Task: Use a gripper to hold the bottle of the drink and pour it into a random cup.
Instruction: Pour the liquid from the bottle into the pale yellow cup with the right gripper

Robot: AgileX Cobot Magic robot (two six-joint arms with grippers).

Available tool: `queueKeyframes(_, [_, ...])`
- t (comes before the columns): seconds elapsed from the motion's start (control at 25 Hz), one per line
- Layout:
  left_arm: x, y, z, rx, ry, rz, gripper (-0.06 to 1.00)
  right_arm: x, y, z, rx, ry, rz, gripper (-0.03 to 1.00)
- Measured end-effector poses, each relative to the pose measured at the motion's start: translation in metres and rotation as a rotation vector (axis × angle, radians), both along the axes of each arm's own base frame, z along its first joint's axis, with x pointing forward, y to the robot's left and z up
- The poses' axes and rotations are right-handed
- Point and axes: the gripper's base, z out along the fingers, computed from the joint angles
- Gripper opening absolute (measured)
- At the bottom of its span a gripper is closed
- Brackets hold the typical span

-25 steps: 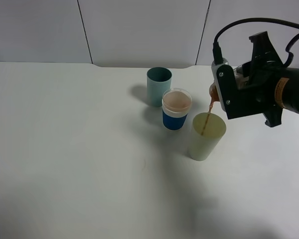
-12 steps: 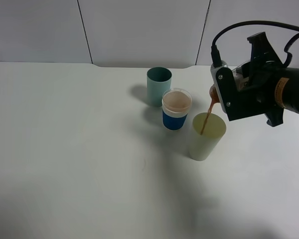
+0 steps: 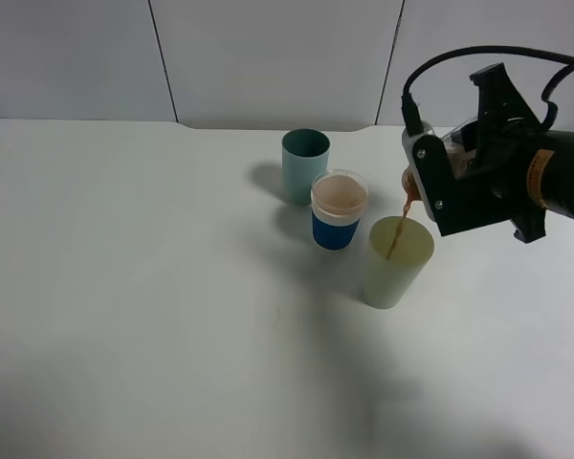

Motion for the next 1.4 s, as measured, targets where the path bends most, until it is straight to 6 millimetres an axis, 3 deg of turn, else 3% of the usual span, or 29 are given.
queueKeyframes(1.4, [0.0,0.0,0.0,0.0,0.0,0.0,0.93,-0.0038,0.0075,0.0007,-0.081,-0.016,0.073,0.35])
